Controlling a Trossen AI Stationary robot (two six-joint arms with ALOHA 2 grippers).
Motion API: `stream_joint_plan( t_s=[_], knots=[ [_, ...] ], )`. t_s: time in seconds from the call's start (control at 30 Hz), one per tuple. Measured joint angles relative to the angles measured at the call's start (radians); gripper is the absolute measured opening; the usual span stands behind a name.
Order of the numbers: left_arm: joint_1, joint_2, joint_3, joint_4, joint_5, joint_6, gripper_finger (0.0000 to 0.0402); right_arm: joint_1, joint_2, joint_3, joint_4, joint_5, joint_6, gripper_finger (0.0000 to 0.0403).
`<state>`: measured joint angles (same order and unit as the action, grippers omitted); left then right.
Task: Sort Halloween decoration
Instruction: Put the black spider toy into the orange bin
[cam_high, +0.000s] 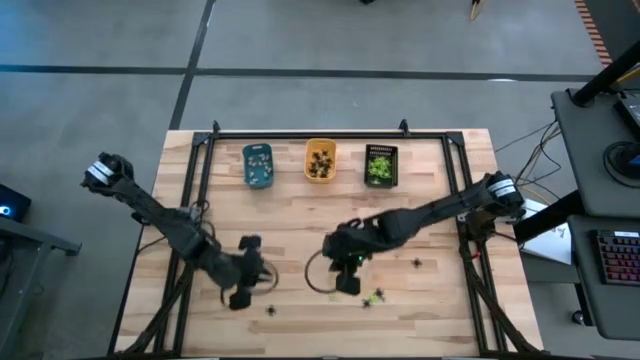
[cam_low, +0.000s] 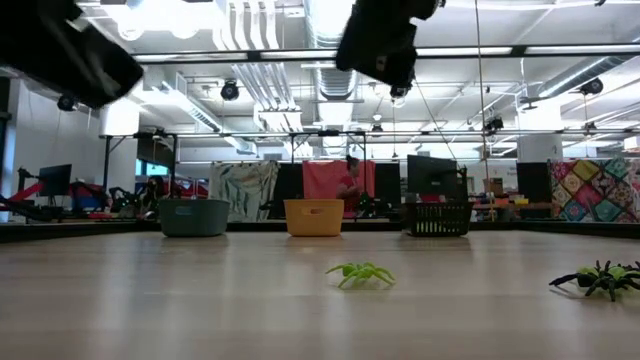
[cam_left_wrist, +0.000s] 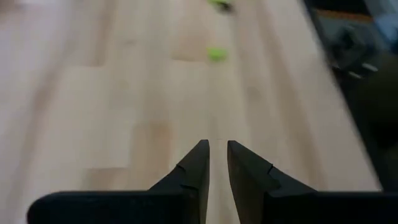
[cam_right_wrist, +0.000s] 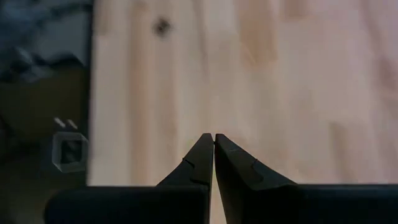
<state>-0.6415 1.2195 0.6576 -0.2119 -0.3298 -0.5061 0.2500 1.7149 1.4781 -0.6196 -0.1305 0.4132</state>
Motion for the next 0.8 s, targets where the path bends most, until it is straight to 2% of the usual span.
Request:
stream_joint_plan(
  t_s=[0.07, 0.17, 0.33, 0.43, 0.5, 0.67, 0.8],
  knots=[
    [-0.061, 0.041, 0.025, 0.003, -0.004, -0.003, 0.004, 0.026, 0.0, -0.061, 0.154, 0.0, 0.019, 0.0009],
    [-0.147, 0.108, 0.06, 0.001, -0.068, -0.014, 0.004, 0.06, 0.0, -0.147, 0.36, 0.01, 0.015, 0.0009],
    [-0.249, 0.224, 0.108, 0.001, -0.154, -0.061, 0.004, 0.118, 0.003, -0.239, 0.566, 0.178, -0.04, 0.0009],
    [-0.276, 0.298, 0.136, 0.002, -0.158, -0.1, 0.004, 0.145, 0.023, -0.26, 0.618, 0.287, -0.08, 0.0009],
    [-0.289, 0.345, 0.153, 0.0, -0.158, -0.12, 0.004, 0.159, 0.048, -0.261, 0.659, 0.321, -0.114, 0.0009],
    [-0.309, 0.434, 0.195, -0.017, -0.158, -0.127, 0.004, 0.176, 0.137, -0.259, 0.848, 0.341, -0.163, 0.0009],
    [-0.314, 0.464, 0.194, -0.021, -0.158, -0.135, 0.004, 0.175, 0.213, -0.24, 0.949, 0.342, -0.127, 0.0009]
  ],
)
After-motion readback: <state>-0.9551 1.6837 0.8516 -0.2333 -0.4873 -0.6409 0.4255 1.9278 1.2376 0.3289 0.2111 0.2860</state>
